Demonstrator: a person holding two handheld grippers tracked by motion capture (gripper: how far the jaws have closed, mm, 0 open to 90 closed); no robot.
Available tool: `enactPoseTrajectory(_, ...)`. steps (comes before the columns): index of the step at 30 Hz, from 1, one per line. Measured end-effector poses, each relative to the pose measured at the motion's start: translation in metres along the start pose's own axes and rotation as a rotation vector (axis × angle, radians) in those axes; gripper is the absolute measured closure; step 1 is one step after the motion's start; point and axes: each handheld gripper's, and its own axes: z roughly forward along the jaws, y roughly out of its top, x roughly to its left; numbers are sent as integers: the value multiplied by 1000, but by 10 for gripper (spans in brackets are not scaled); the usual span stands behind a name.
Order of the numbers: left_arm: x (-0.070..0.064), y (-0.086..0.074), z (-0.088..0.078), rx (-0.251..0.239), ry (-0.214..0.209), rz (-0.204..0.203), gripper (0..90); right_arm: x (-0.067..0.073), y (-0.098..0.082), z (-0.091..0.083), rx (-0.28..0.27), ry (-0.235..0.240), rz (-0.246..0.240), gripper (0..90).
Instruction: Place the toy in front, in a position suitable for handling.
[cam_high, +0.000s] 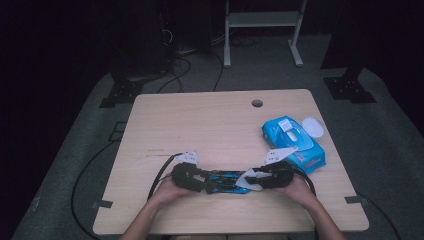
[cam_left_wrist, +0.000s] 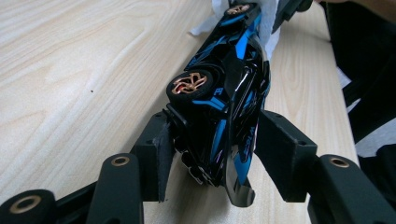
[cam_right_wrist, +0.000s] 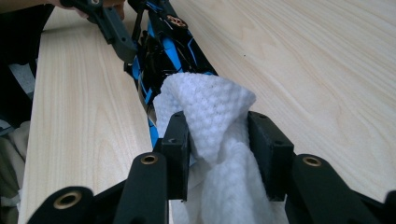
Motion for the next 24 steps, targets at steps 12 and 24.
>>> enactPoseTrajectory(12,7,3,-10,-81,48,21,588,6,11,-4,-6,-43,-58,615)
enactPoseTrajectory(24,10,2,-14,-157,151,76,610,-9,26,3,-57,-152,-47,736)
